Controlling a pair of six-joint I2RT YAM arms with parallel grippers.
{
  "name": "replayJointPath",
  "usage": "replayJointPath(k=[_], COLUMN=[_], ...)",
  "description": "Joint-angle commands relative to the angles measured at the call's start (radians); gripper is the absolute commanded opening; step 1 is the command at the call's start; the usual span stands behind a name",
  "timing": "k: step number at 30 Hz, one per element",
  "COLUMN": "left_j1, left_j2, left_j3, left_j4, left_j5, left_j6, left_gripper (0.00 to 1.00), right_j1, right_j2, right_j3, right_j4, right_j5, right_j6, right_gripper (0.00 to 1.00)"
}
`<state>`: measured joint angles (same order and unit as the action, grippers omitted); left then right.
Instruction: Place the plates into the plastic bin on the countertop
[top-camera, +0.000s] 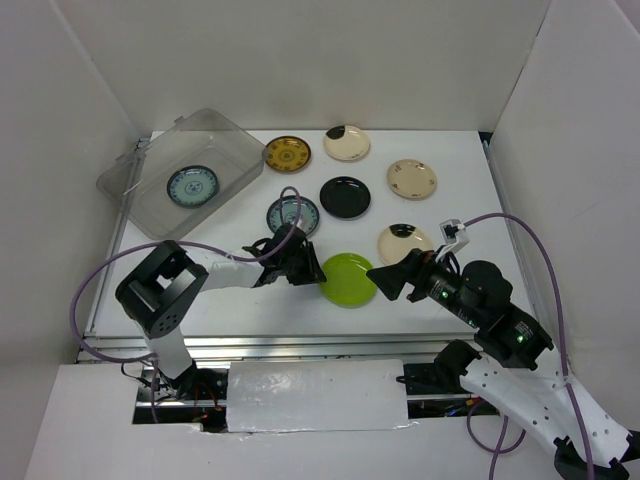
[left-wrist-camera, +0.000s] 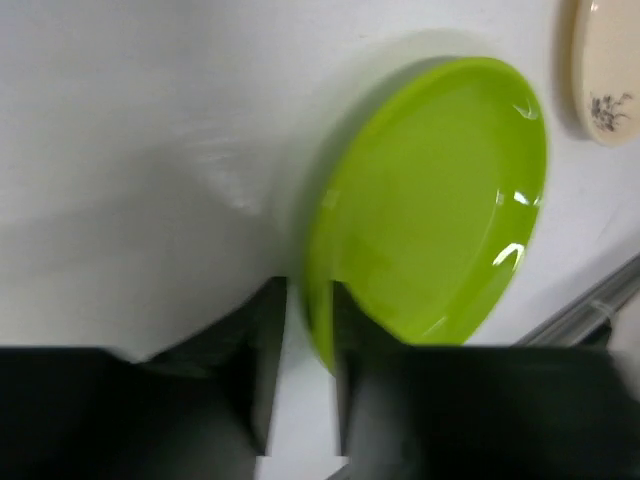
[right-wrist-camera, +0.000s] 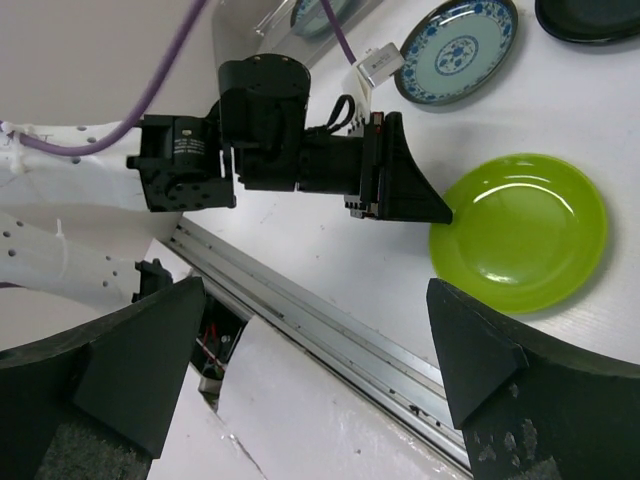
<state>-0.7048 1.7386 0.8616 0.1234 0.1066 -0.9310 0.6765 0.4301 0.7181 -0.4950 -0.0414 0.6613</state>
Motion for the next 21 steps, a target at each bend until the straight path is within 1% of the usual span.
replayJointPath(k=[1,2,4,5,6,7,8,9,10,11,12,13,14,15,16,17,18,19,20,21], left_j1=[-0.009,-0.007,0.008,0.014,0.019,0.028,0.034,0.042,0.071,0.096,0.126,0.213,0.276,0.338,0.473,0.549,0.614,0.736,0.786,0.826], left_j2=[0.047,0.044,0.023,0.012,-0.010,-0.071,-0.103,-0.144,-0.230,-0.266,-0.330,-0.355,-0.372,-0.385,-0.383,-0.372,-0.328,-0.288,-0.246,-0.152], left_j3=[-0.027,-0.030,-0.039,-0.047,-0.061,-0.065,-0.064,-0.053,-0.036,-0.017,0.043,0.080,0.158,0.190,0.220,0.276,0.305,0.345,0.432,0.474], left_j4=[-0.039,-0.041,-0.042,-0.045,-0.051,-0.079,-0.099,-0.120,-0.170,-0.258,-0.313,-0.368,-0.471,-0.500,-0.517,-0.539,-0.539,-0.550,-0.565,-0.565], left_j5=[-0.062,-0.071,-0.087,-0.094,-0.099,-0.100,-0.158,-0.179,-0.197,-0.241,-0.266,-0.286,-0.298,-0.291,-0.288,-0.275,-0.234,-0.226,-0.220,-0.205], left_j6=[-0.048,-0.054,-0.078,-0.086,-0.092,-0.095,-0.089,-0.078,-0.048,-0.034,-0.007,0.003,0.011,0.029,0.029,0.027,0.035,0.028,0.024,0.023], left_gripper=[0.30,0.16,0.02,0.00,0.00,0.00,0.00,0.00,0.00,0.00,0.00,0.00,0.00,0.00,0.00,0.00,0.00,0.00,0.00,0.00], right_j1=[0.009,0.009,0.011,0.009,0.011,0.011,0.011,0.011,0.011,0.009,0.009,0.008,0.006,0.003,0.000,0.000,-0.003,-0.006,-0.008,-0.009], right_j2=[-0.007,-0.004,-0.001,0.001,0.005,0.007,0.009,0.010,0.012,0.015,0.022,0.028,0.044,0.053,0.061,0.084,0.096,0.104,0.122,0.131], right_j3=[0.009,0.009,0.010,0.014,0.015,0.018,0.023,0.023,0.024,0.021,0.020,0.018,0.011,0.006,-0.002,-0.006,-0.012,-0.022,-0.025,-0.028], right_j4=[0.026,0.029,0.033,0.033,0.033,0.032,0.030,0.029,0.032,0.033,0.036,0.047,0.055,0.070,0.079,0.088,0.101,0.122,0.137,0.157], right_j5=[0.005,0.003,0.000,0.000,0.001,0.003,0.006,0.009,0.014,0.020,0.023,0.026,0.029,0.028,0.025,0.020,0.005,-0.005,-0.014,-0.029], right_j6=[0.000,0.001,0.001,0.000,-0.002,-0.003,-0.006,-0.009,-0.011,-0.015,-0.017,-0.019,-0.022,-0.022,-0.022,-0.019,-0.019,-0.019,-0.016,-0.012], right_gripper=[1.00,1.00,1.00,1.00,1.00,1.00,1.00,1.00,1.00,1.00,1.00,1.00,1.00,1.00,1.00,1.00,1.00,1.00,1.00,1.00])
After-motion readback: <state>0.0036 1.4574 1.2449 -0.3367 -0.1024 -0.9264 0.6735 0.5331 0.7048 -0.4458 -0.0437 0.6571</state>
